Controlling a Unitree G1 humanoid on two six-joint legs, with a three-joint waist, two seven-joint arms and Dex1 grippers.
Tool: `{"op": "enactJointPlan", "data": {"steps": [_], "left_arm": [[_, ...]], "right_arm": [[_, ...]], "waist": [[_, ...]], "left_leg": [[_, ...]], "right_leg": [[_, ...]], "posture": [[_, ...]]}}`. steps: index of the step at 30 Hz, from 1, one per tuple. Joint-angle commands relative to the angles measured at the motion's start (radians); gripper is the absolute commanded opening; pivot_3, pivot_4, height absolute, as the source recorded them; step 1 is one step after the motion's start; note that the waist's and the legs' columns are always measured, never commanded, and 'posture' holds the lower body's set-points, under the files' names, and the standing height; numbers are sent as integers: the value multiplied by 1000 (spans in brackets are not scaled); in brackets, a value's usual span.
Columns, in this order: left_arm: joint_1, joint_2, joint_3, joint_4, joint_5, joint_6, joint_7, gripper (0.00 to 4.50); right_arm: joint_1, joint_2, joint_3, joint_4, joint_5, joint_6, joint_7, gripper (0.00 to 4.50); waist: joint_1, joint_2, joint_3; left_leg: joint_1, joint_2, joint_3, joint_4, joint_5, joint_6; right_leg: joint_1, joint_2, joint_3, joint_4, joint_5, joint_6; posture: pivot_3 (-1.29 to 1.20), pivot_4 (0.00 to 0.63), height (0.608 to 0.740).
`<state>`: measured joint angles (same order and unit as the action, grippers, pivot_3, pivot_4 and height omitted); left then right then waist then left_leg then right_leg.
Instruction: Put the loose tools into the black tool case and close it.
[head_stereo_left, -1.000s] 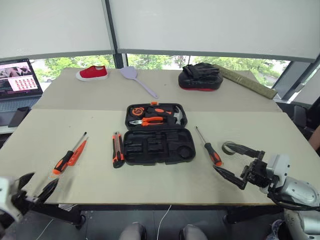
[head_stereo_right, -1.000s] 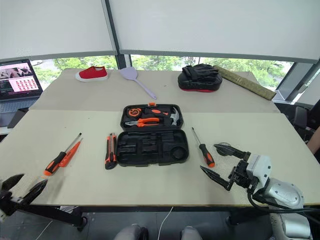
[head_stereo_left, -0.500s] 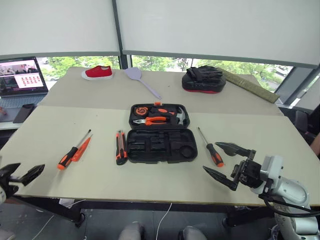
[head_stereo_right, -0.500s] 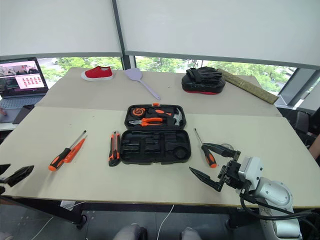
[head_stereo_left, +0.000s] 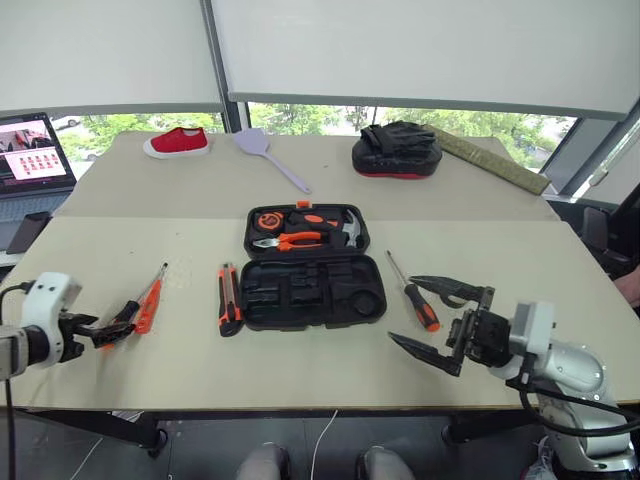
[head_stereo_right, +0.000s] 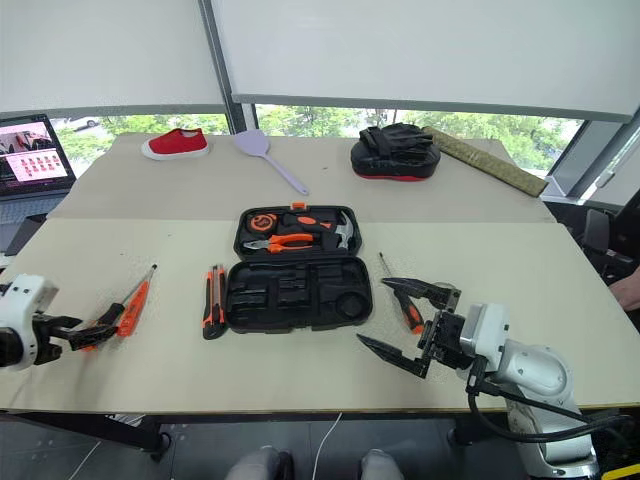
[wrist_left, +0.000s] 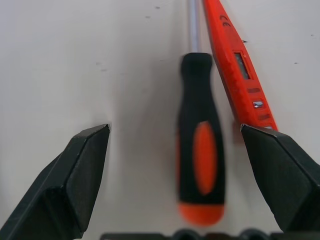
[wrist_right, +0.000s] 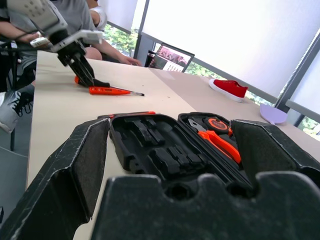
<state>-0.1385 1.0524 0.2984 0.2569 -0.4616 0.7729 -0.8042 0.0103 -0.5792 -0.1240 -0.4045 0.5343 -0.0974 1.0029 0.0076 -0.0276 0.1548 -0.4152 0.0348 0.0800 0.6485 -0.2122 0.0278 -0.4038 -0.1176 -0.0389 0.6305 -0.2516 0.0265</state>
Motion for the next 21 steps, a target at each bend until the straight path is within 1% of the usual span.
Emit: {"op": "enactJointPlan", "data": {"steps": [1, 3, 4, 5, 6, 9, 11, 12, 14, 15, 18, 21], "left_arm": [[-17, 7, -18, 29, 36, 13, -5, 4500], [-23, 1, -14, 44, 45, 6, -3, 3980], [-27, -3, -10, 50, 47, 4, -2, 3932], [-31, -6, -7, 55, 47, 2, -5, 3361], [-33, -9, -2, 58, 46, -2, -9, 3104], [-35, -13, 28, 71, 42, -13, -6, 2034], [-39, -3, 86, 130, 58, -93, 15, 1288], [-51, -7, 125, 168, 66, -180, 32, 956], [-76, -26, 192, 197, 43, -310, 16, 877], [-84, -36, 201, 179, 29, -376, -33, 877], [-119, -57, 124, 92, 31, -538, -197, 877], [-224, -88, -43, 1, 71, -593, -317, 877]], "right_arm": [[-13, -7, -14, -40, 26, 9, -8, 4458], [-13, -9, -17, -38, 26, 9, -8, 4500], [-13, -9, -18, -38, 25, 8, -8, 4500], [-13, -9, -18, -37, 24, 8, -8, 4500], [-12, -9, -19, -36, 23, 7, -8, 4500], [-5, -10, -22, -32, 19, 2, -6, 4500], [0, -14, -30, -30, 17, 1, -6, 4500], [-1, -17, -37, -32, 18, 2, -8, 4500], [-7, -14, -56, -39, 47, 14, -21, 4500], [-15, -12, -67, -39, 60, 25, -35, 4500], [-32, -31, -89, -15, 53, 32, -37, 4500], [-48, -66, -117, 30, 45, 47, -25, 4500]], "waist": [[2, 0, 0], [2, 0, 0], [1, 0, 0], [1, 0, 0], [1, 0, 0], [2, 0, 0], [1, 0, 0], [-1, 0, 0], [-3, -2, 1], [-2, -3, 1], [9, -5, 1], [26, -5, 1]], "left_leg": [[0, 0, 0, 0, 0, 0], [0, 0, 0, 0, 0, 0], [1, 1, 0, 0, 0, 0], [1, 1, 1, 0, 0, 0], [1, 1, 1, 0, 0, 0], [1, 1, 1, 0, 0, 0], [1, 1, 1, 0, 0, 0], [1, 1, 1, 1, 0, 0], [0, 4, 1, 1, 0, 0], [0, 5, 1, 1, 0, -1], [0, 6, 2, 2, 1, -1], [-1, 5, 4, 4, 0, -3]], "right_leg": [[0, 0, 0, 0, 0, 0], [0, 0, 0, 0, 0, 0], [0, 0, 0, 1, 0, 0], [0, 0, 0, 0, 0, 0], [0, 1, 1, 0, 0, 0], [0, 1, 1, 1, 0, 0], [0, 1, 1, 1, 0, 0], [0, 1, 1, 1, 0, 0], [-1, 3, 1, 0, 1, -2], [-1, 4, 1, 1, 1, -2], [0, 3, 0, 0, 3, -4], [0, 2, -1, -1, 4, -2]], "posture": [[0, 150, 740], [0, 150, 740], [0, 150, 740], [0, 150, 740], [0, 150, 740], [0, 150, 740], [0, 150, 740], [0, 150, 740], [0, 150, 740], [0, 150, 740], [0, 150, 740], [0, 150, 740]]}}
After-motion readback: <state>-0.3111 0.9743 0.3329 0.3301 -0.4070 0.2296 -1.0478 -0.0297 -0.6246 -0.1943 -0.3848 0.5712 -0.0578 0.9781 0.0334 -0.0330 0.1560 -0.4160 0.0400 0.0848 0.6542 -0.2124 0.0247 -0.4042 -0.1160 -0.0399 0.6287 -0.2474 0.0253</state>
